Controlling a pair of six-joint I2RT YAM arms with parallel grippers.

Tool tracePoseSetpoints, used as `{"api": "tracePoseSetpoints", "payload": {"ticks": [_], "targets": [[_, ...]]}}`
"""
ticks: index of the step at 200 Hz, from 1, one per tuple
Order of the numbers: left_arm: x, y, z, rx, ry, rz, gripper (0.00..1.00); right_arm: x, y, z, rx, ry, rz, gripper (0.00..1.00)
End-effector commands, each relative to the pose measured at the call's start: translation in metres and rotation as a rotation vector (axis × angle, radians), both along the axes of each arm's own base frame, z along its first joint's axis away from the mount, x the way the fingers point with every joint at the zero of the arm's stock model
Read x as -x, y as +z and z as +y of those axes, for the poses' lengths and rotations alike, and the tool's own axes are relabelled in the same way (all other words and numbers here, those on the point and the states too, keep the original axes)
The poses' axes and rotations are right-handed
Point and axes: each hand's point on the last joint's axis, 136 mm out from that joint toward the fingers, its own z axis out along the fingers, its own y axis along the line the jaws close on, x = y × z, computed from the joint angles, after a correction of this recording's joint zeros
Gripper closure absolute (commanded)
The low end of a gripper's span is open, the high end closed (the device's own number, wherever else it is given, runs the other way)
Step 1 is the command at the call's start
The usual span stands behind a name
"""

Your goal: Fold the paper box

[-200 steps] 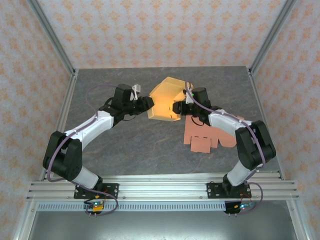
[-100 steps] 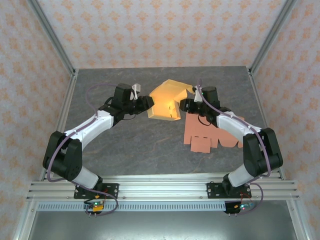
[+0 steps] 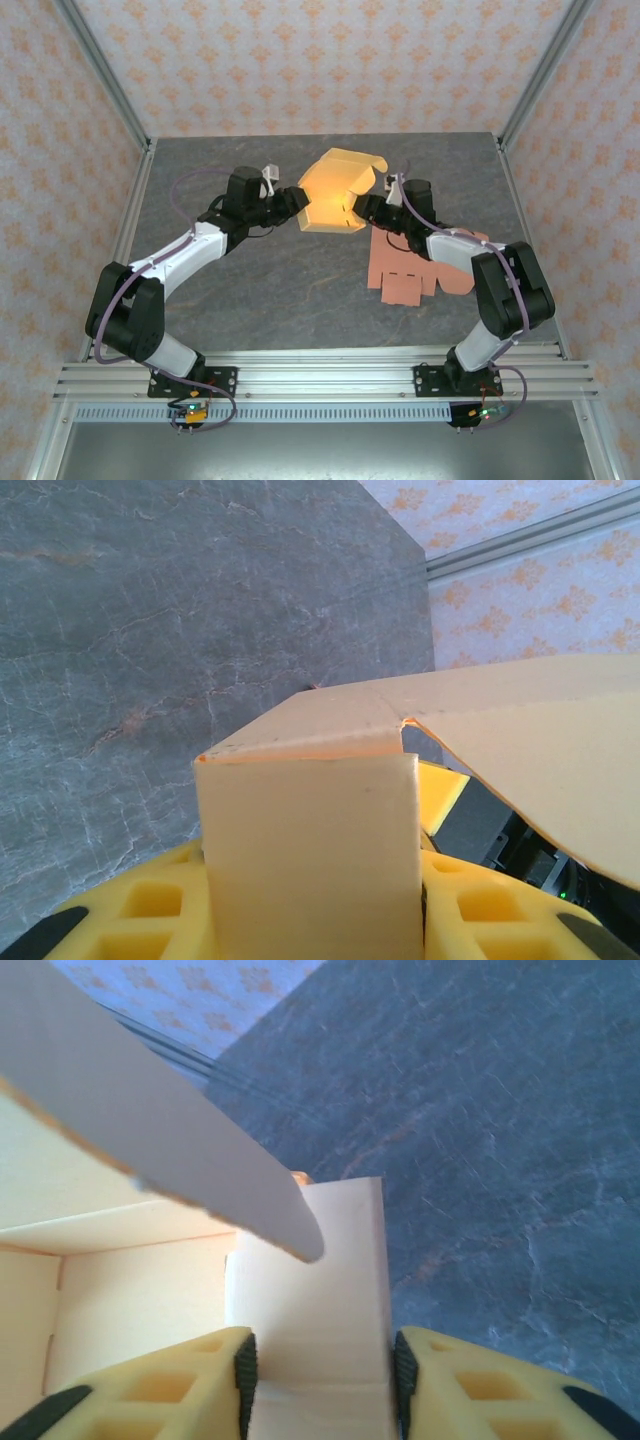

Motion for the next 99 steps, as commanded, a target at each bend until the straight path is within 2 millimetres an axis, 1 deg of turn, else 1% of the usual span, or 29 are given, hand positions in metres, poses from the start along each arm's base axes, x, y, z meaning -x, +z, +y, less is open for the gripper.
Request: {"api": "tracePoseSetpoints", "payload": {"ticks": [1, 15, 40, 51, 65, 75, 86, 99], "targets": [[0.002, 0.018, -0.002, 0.035, -0.01, -0.049, 0.75, 0.0, 0.018, 0.006, -0.063, 0.022, -0.053, 0.64], [0.003, 0.016, -0.002, 0.033, -0.008, -0.043, 0.75, 0.001, 0.02, 0.008, -0.067, 0.037, -0.056, 0.7], [0.001, 0.015, -0.002, 0.035, -0.007, -0.041, 0.75, 0.001, 0.011, 0.008, -0.031, 0.036, -0.048, 0.72], [0.001, 0.017, -0.003, 0.036, -0.011, -0.046, 0.75, 0.002, 0.009, 0.012, -0.001, 0.049, -0.053, 0.73], [0.0, 0.018, -0.003, 0.016, -0.017, -0.056, 0.75, 0.003, 0.002, 0.018, 0.072, 0.067, -0.056, 0.73], [0.0, 0.018, -0.002, -0.004, -0.018, -0.061, 0.75, 0.003, -0.002, 0.022, 0.135, 0.081, -0.064, 0.71], [0.0, 0.02, -0.003, -0.011, -0.023, -0.07, 0.75, 0.004, -0.007, 0.028, 0.202, 0.1, -0.074, 0.71], [-0.001, 0.021, -0.003, -0.006, -0.018, -0.073, 0.75, 0.003, -0.014, 0.029, 0.28, 0.102, -0.081, 0.71]]}}
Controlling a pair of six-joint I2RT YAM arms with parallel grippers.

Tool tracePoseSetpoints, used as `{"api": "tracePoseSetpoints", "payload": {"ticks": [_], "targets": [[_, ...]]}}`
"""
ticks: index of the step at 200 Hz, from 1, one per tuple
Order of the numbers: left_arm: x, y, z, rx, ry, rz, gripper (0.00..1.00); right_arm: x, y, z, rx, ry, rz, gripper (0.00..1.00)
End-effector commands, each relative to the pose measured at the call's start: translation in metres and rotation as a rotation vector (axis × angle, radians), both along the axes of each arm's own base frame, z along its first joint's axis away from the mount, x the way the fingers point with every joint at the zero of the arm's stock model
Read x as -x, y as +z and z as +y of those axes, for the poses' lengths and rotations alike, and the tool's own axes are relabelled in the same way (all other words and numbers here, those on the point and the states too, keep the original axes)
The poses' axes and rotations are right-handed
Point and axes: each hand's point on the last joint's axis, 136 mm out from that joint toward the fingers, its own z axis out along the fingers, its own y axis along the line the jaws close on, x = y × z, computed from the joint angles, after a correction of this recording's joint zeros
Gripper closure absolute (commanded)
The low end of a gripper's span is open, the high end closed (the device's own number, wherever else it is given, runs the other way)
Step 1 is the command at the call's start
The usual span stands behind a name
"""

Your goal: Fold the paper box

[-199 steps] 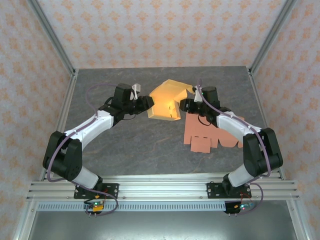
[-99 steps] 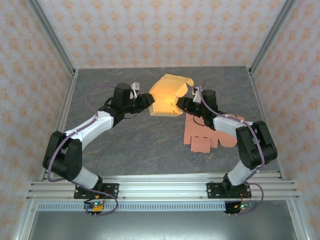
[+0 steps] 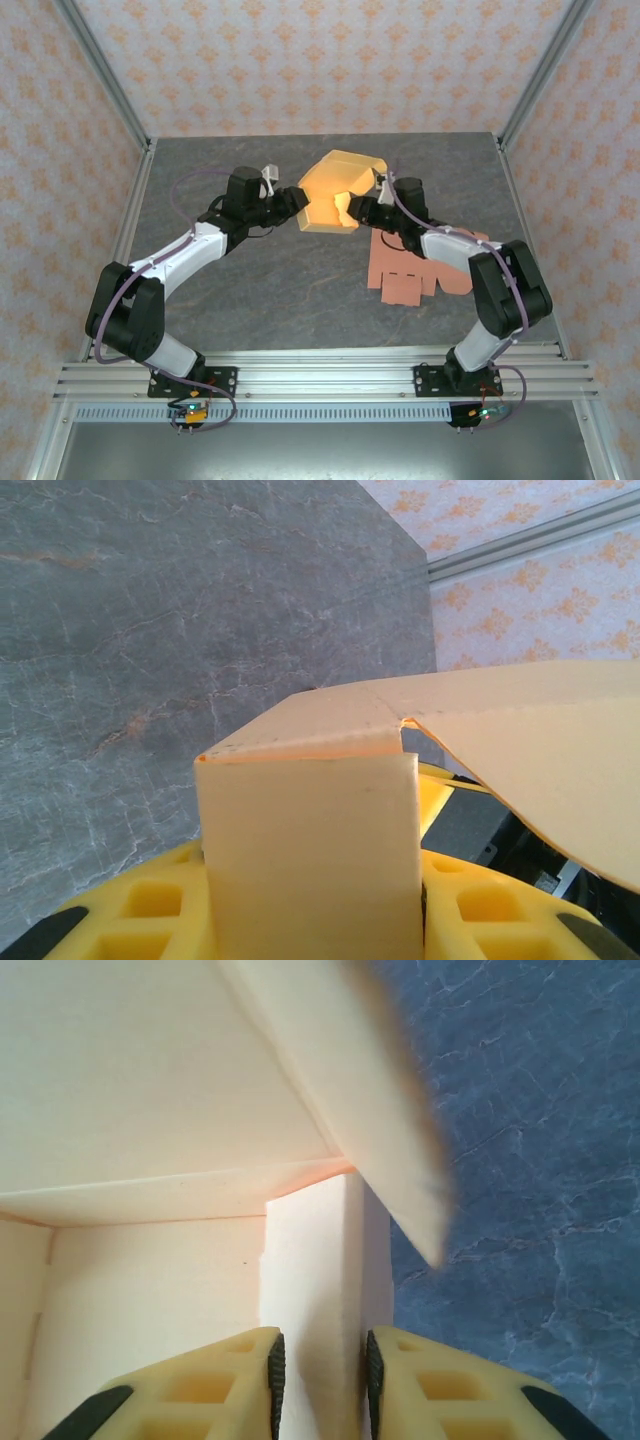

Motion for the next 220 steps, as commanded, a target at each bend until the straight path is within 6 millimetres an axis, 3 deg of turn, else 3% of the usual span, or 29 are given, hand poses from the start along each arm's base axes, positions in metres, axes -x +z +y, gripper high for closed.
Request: {"api": "tracePoseSetpoints", "payload": {"ticks": [1, 44, 95, 146, 192, 220], "targets": [[-0.001, 0.023, -0.005, 0.005, -0.02, -0.069, 0.75, 0.0, -0.011, 0.009, 0.174, 0.045, -0.048, 0.71], [-0.001, 0.028, -0.013, -0.009, -0.051, -0.113, 0.77, -0.011, -0.027, 0.021, 0.295, 0.09, -0.059, 0.66], [-0.001, 0.032, -0.013, -0.025, -0.064, -0.143, 0.78, -0.024, -0.039, 0.025, 0.342, 0.088, -0.048, 0.71], [-0.004, 0.027, -0.006, -0.067, -0.036, -0.167, 0.79, -0.011, -0.046, 0.036, 0.312, 0.155, -0.044, 0.57], [-0.007, 0.033, -0.008, -0.037, -0.028, -0.195, 0.81, 0.005, -0.042, 0.052, 0.157, 0.22, 0.013, 0.59], [-0.008, 0.04, -0.007, -0.033, -0.031, -0.199, 0.81, 0.001, -0.041, 0.046, 0.145, 0.164, 0.04, 0.65]]}}
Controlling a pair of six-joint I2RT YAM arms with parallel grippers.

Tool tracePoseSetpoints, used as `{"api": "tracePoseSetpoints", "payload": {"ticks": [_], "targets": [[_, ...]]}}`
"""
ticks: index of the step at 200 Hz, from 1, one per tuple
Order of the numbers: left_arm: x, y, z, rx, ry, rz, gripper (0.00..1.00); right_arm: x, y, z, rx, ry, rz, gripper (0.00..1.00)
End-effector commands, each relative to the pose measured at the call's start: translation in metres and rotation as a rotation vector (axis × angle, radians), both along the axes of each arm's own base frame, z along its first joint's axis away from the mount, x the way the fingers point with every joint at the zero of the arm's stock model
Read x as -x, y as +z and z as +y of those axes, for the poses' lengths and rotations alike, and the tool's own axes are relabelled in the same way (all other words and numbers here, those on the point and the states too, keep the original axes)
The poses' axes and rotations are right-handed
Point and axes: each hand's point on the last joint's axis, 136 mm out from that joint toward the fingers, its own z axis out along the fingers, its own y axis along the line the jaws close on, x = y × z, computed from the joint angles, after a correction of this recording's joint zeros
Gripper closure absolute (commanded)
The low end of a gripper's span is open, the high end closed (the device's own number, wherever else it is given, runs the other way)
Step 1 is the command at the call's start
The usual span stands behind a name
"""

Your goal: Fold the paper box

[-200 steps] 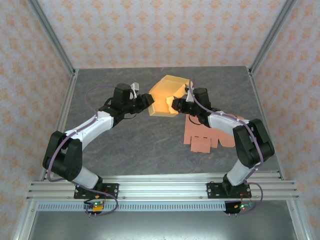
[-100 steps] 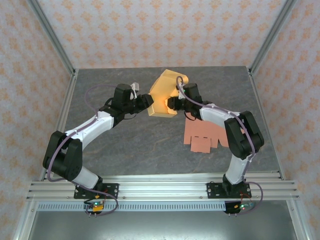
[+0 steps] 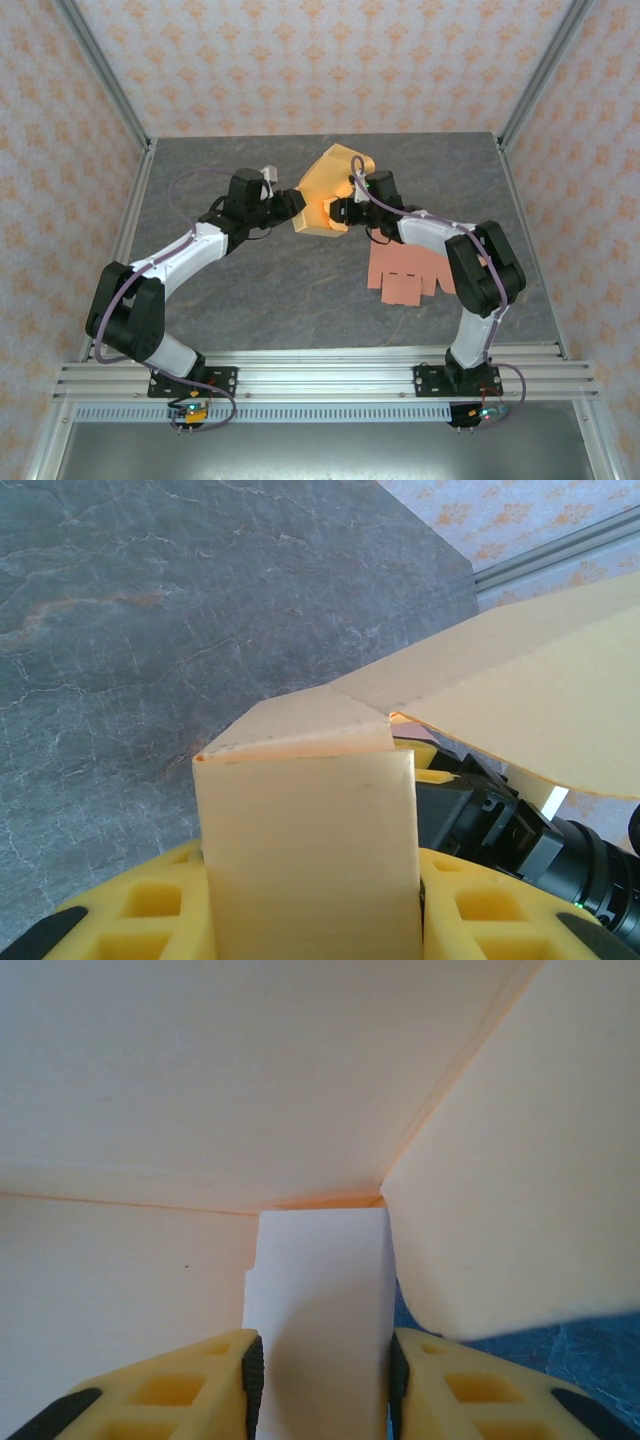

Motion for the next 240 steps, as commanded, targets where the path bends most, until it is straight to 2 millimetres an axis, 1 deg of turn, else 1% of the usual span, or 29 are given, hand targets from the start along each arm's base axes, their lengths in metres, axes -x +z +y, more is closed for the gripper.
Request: {"api": "tracePoseSetpoints", "payload": {"ticks": [1, 15, 31, 39, 49, 68, 92, 107, 123, 142, 150, 158, 179, 197, 213, 227, 240], "targets": [[-0.003, 0.05, -0.018, 0.078, -0.069, -0.153, 0.81, 0.018, -0.005, 0.012, -0.058, 0.047, 0.076, 0.65], [-0.003, 0.052, -0.019, 0.092, -0.071, -0.158, 0.81, 0.018, -0.007, 0.013, -0.054, 0.045, 0.09, 0.64], [-0.005, 0.055, -0.021, 0.107, -0.067, -0.167, 0.81, 0.02, -0.011, 0.018, -0.077, 0.055, 0.126, 0.61], [-0.005, 0.055, -0.02, 0.108, -0.065, -0.168, 0.81, 0.02, -0.01, 0.02, -0.115, 0.043, 0.136, 0.58], [-0.006, 0.054, -0.019, 0.108, -0.055, -0.16, 0.81, 0.018, -0.003, 0.021, -0.197, 0.029, 0.144, 0.56], [-0.005, 0.055, -0.015, 0.114, -0.031, -0.16, 0.82, 0.011, 0.006, 0.016, -0.314, -0.008, 0.168, 0.56], [-0.008, 0.053, -0.008, 0.136, 0.006, -0.141, 0.83, 0.006, 0.012, 0.005, -0.391, -0.045, 0.184, 0.56], [-0.01, 0.054, -0.01, 0.167, 0.004, -0.126, 0.82, 0.007, 0.015, 0.003, -0.392, -0.045, 0.182, 0.58], [-0.01, 0.057, -0.013, 0.171, -0.014, -0.127, 0.82, 0.009, 0.017, 0.001, -0.355, -0.036, 0.162, 0.63], [-0.01, 0.055, -0.016, 0.145, -0.041, -0.125, 0.81, 0.009, 0.019, -0.004, -0.3, -0.041, 0.139, 0.63], [-0.008, 0.054, -0.017, 0.13, -0.059, -0.123, 0.81, 0.008, 0.021, -0.006, -0.277, -0.043, 0.127, 0.6], [-0.006, 0.053, -0.017, 0.1, -0.07, -0.123, 0.82, 0.006, 0.021, -0.009, -0.252, -0.051, 0.12, 0.55], [-0.002, 0.048, -0.014, 0.057, -0.068, -0.122, 0.82, 0.006, 0.035, -0.013, -0.227, -0.038, 0.074, 0.46], [-0.002, 0.043, -0.011, 0.051, -0.048, -0.103, 0.82, 0.004, 0.055, -0.019, -0.266, -0.042, 0.029, 0.43], [-0.003, 0.043, -0.01, 0.061, -0.034, -0.093, 0.82, 0.003, 0.067, -0.024, -0.312, -0.053, 0.016, 0.4], [-0.004, 0.043, -0.011, 0.072, -0.027, -0.098, 0.82, 0.001, 0.073, -0.029, -0.367, -0.074, 0.016, 0.38], [-0.005, 0.042, -0.012, 0.074, -0.032, -0.096, 0.82, -0.001, 0.073, -0.035, -0.4, -0.097, 0.023, 0.38]]}}
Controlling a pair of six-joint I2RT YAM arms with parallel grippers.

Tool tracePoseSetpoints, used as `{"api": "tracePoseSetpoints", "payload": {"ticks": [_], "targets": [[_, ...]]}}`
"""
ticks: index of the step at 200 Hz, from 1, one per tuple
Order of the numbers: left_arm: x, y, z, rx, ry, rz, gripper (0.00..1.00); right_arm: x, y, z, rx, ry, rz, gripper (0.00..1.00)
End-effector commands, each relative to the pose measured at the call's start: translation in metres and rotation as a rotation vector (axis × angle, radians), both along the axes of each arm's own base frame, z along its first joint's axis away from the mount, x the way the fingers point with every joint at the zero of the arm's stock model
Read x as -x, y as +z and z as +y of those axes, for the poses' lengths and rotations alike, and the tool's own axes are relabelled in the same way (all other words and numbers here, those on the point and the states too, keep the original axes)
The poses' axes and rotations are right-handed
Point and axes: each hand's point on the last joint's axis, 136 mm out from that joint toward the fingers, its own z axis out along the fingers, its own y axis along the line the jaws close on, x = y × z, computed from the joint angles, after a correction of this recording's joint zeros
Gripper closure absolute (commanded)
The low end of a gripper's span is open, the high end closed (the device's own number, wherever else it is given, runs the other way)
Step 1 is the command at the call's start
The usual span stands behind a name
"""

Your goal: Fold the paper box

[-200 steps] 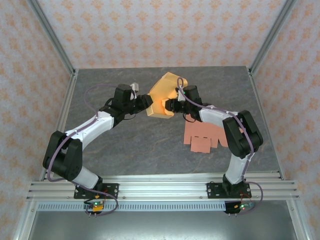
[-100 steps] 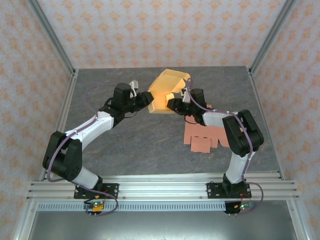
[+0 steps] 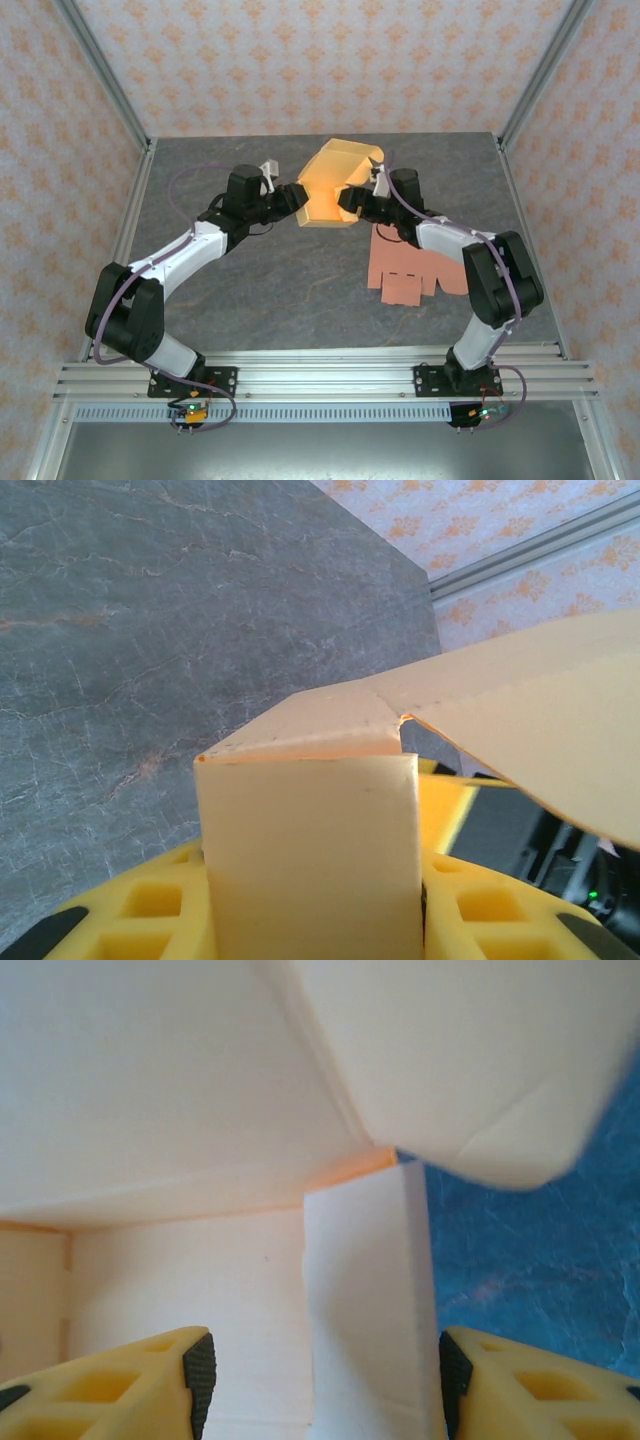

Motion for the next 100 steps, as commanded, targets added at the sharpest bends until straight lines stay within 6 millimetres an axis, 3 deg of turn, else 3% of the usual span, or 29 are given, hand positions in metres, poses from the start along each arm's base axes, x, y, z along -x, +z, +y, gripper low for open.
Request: {"api": "tracePoseSetpoints", "payload": {"ticks": [1, 36, 100], "targets": [[-0.001, 0.023, -0.005, 0.022, -0.008, -0.056, 0.82, -0.004, 0.021, -0.009, -0.088, -0.029, -0.041, 0.38], [-0.002, 0.024, -0.008, 0.052, -0.015, -0.049, 0.82, -0.006, 0.015, -0.007, -0.1, -0.022, -0.022, 0.43], [-0.006, 0.029, -0.012, 0.08, -0.02, -0.049, 0.82, -0.001, -0.02, 0.007, 0.051, 0.025, 0.013, 0.54]]}}
